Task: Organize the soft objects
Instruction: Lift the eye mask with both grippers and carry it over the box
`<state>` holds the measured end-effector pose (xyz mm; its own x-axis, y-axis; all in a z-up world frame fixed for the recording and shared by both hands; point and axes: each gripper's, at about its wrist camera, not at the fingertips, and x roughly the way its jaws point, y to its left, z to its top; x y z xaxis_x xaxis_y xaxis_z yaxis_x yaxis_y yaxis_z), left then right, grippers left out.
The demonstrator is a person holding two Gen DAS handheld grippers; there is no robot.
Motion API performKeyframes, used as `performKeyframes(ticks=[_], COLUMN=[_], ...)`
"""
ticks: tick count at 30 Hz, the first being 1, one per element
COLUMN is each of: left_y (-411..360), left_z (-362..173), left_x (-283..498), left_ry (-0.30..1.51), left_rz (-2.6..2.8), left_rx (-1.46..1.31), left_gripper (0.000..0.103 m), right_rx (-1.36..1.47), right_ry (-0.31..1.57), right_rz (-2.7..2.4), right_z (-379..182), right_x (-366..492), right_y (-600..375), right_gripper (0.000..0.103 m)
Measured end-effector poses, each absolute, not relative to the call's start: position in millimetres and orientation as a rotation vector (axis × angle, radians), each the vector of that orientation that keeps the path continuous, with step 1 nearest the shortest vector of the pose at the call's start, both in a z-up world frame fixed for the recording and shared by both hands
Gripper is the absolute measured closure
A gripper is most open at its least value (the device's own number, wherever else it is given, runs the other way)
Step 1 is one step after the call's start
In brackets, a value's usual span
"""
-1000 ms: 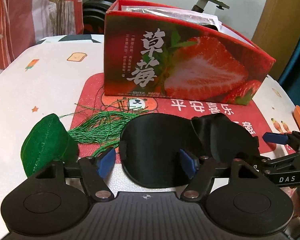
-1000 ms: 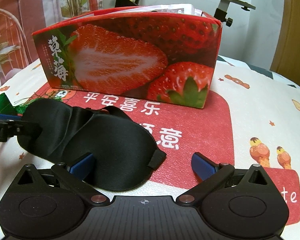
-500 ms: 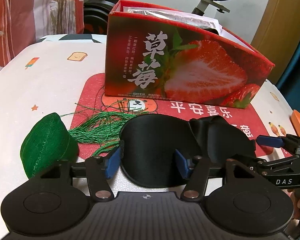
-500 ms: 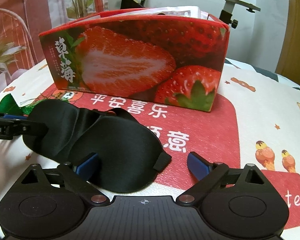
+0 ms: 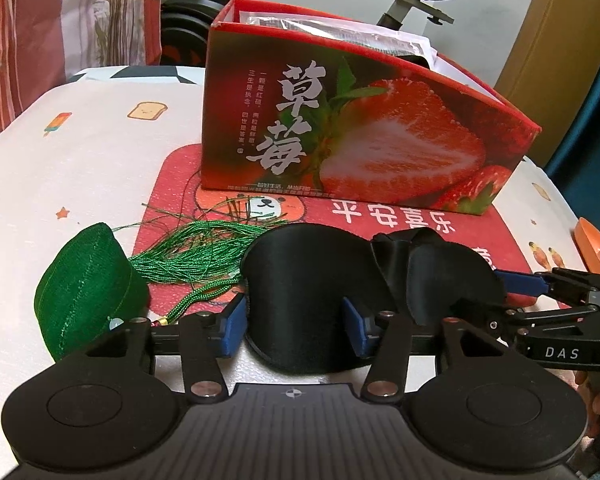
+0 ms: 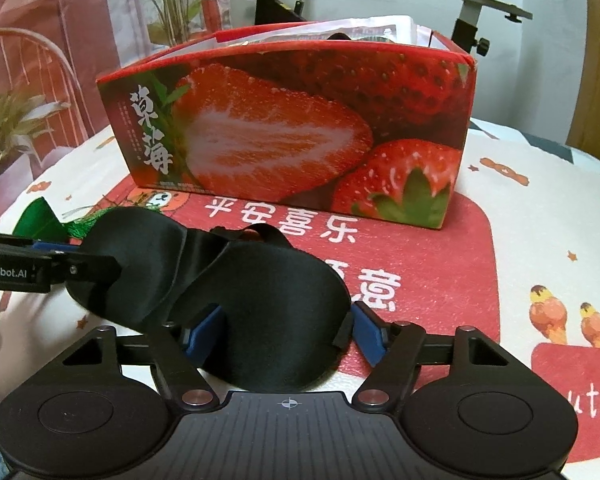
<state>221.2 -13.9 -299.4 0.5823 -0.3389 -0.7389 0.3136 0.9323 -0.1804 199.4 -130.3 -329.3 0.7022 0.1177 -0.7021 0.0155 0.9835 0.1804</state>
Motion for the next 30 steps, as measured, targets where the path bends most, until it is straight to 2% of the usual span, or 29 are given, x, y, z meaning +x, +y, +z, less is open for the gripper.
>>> performKeyframes(ticks=[6, 8, 10, 13, 21, 30], left_y=[-14, -13, -12, -9, -3, 1], left_z=[-298, -296, -294, -288, -272, -249], left_x=[221, 221, 220, 221, 217, 211], left_ry=[0.871, 0.866, 0.859, 0.846, 0.783, 0.702], left_rz=[-0.387, -0.391, -0.392, -0.389, -0.403, -0.411], left_rx=[-0.034, -0.036, -0.042, -0.063, -0.094, -0.115], left_gripper=[0.051, 0.055, 0.069, 0.079, 0.084, 0.085], right_rx=[0.268, 0.278, 0.276, 0.271, 0.297, 0.299], right_ry=[0.774, 0.755, 0.737, 0.706, 0.662, 0.611], right_rz=[0.095, 0.109, 0.115, 0.104, 0.112, 0.131], right_z=[-326, -322, -317, -310, -299, -283], right_x=[197, 196, 195, 193, 191, 189], right_y=[-134, -134, -134, -136, -142, -142], right_gripper=[0.048, 0.051, 0.06, 0.071, 0.073, 0.073])
